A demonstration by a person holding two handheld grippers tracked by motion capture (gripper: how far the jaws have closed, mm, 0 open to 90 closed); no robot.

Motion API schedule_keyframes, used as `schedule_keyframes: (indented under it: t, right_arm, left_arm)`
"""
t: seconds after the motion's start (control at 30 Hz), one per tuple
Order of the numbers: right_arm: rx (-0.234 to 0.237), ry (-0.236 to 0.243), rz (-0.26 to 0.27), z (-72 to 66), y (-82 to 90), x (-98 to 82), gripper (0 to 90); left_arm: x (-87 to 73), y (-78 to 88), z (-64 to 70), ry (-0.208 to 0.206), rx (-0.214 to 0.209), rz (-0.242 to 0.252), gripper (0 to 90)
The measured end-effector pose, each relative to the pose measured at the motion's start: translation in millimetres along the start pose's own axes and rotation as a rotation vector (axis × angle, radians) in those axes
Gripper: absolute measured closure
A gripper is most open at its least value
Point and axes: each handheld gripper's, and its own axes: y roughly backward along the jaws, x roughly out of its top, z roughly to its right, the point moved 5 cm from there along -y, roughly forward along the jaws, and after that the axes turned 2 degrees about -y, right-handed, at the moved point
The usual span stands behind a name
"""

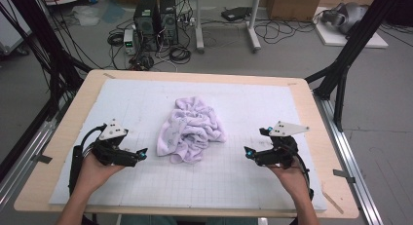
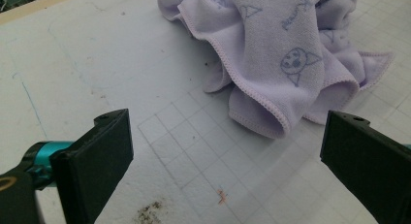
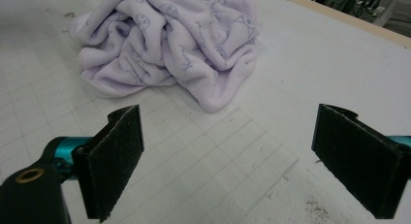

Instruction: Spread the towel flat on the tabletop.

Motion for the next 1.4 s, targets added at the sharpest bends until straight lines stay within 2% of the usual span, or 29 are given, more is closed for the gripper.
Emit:
schedule_keyframes:
  t: [0.03, 0.47, 0.77, 0.87, 1.0, 1.03, 1.1, 1.17, 1.23, 1.27, 1.3, 1.33, 1.37, 1.4]
  right_arm:
    - [0.003, 0.000, -0.003, 0.6, -1.2, -0.2, 10.5]
    - [0.008, -0.012, -0.003, 5.2, -5.4, 0.7, 10.5]
    - [0.019, 0.020, -0.010, 4.3, -19.7, 25.2, 10.6]
    - [0.054, 0.056, -0.017, -4.8, -34.7, 42.0, 17.5]
    - [0.099, 0.100, -0.027, -16.2, -54.2, 51.2, 26.2]
    - [0.099, 0.100, -0.027, -16.2, -54.2, 51.2, 26.2]
    - [0.122, 0.114, -0.060, -22.4, -71.2, 49.8, 31.7]
    - [0.135, 0.112, -0.085, -24.6, -83.2, 46.9, 36.0]
    - [0.151, 0.112, -0.107, -26.8, -94.2, 43.6, 38.6]
    - [0.150, 0.112, -0.111, -27.0, -100.0, 42.1, 39.7]
    - [0.166, 0.106, -0.123, -27.8, -107.3, 39.8, 41.4]
    - [0.167, 0.102, -0.133, -28.0, -111.7, 38.0, 41.5]
    - [0.166, 0.098, -0.149, -28.4, -118.1, 35.4, 41.7]
    - [0.173, 0.097, -0.173, -29.0, -125.9, 31.3, 42.7]
  left_arm:
    - [0.2, -0.3, -0.4, 0.000, -0.002, 0.003, 8.0]
    - [5.6, -1.8, -0.7, 0.000, -0.008, 0.004, 8.5]
    - [22.7, -6.6, 5.4, -0.030, -0.029, 0.019, 12.2]
    - [32.8, -15.2, 10.8, -0.048, -0.048, 0.024, 17.8]
    - [39.3, -24.4, 16.2, -0.061, -0.071, 0.028, 25.5]
    - [40.5, -28.0, 17.6, -0.073, -0.073, 0.025, 25.5]
    - [42.0, -43.3, 21.9, -0.091, -0.093, 0.002, 31.0]
    - [42.0, -47.1, 22.6, -0.090, -0.096, -0.002, 34.9]
    - [39.8, -63.0, 24.1, -0.094, -0.113, -0.034, 38.5]
    - [39.8, -63.0, 24.1, -0.094, -0.113, -0.034, 40.5]
    - [36.3, -74.4, 24.4, -0.092, -0.122, -0.067, 43.1]
    - [34.0, -79.9, 25.0, -0.094, -0.135, -0.087, 46.3]
    - [34.0, -79.9, 25.0, -0.094, -0.135, -0.087, 49.5]
    - [30.5, -86.7, 25.9, -0.101, -0.142, -0.116, 52.6]
